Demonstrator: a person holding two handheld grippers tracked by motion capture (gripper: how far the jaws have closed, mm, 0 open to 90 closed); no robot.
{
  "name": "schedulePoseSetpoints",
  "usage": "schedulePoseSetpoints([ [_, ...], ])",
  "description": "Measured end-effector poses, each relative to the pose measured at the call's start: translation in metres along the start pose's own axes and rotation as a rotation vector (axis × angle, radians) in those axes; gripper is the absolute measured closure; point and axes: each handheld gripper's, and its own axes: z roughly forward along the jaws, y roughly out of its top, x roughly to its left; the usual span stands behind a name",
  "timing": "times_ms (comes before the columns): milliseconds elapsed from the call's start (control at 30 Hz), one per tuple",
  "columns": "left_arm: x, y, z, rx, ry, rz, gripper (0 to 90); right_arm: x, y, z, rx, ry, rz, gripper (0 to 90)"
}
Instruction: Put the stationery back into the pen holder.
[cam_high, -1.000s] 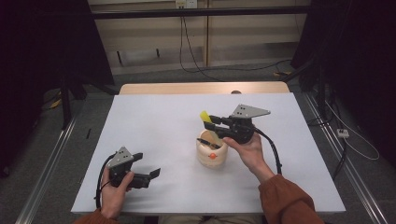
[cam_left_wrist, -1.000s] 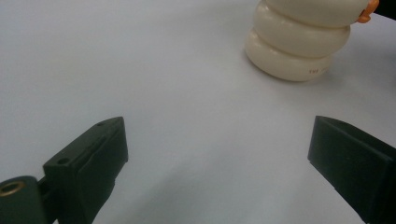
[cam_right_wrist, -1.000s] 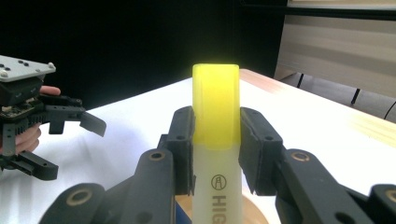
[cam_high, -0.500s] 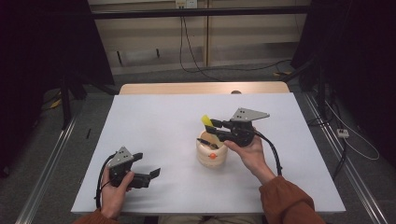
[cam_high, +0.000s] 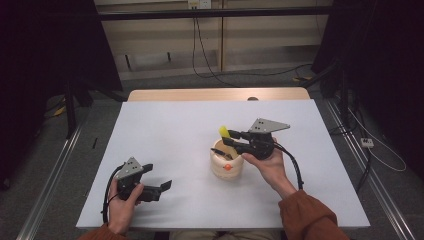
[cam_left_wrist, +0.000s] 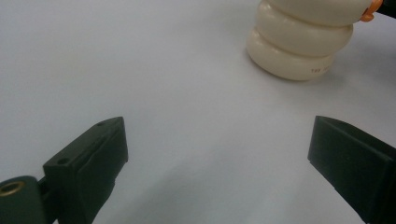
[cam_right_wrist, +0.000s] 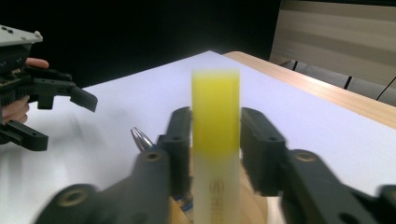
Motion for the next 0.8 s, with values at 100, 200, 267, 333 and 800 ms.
schedulePoseSetpoints([
  [100,0.0,0.0001,-0.0002,-0.001,-0.001,0.0,4.9,0.0004,0.0016,-0.0012,0.002,-0.008,0.006,48.6],
  [200,0.0001,0.0001,-0.0002,-0.002,-0.002,-0.001,4.9,0.0009,0.0025,-0.0022,0.008,-0.011,0.002,41.0],
  [267,0.0001,0.0002,-0.0002,-0.002,-0.002,-0.001,4.9,0.001,0.0028,-0.0022,0.011,-0.016,0.002,37.1],
  [333,0.0001,0.0002,-0.0001,-0.001,-0.001,0.0,4.9,0.0009,0.0032,-0.0023,0.013,-0.024,0.01,33.2],
  [800,0.0005,0.0007,0.0004,0.004,0.006,-0.003,4.9,-0.0048,0.0033,-0.0043,0.045,-0.07,0.061,7.2],
])
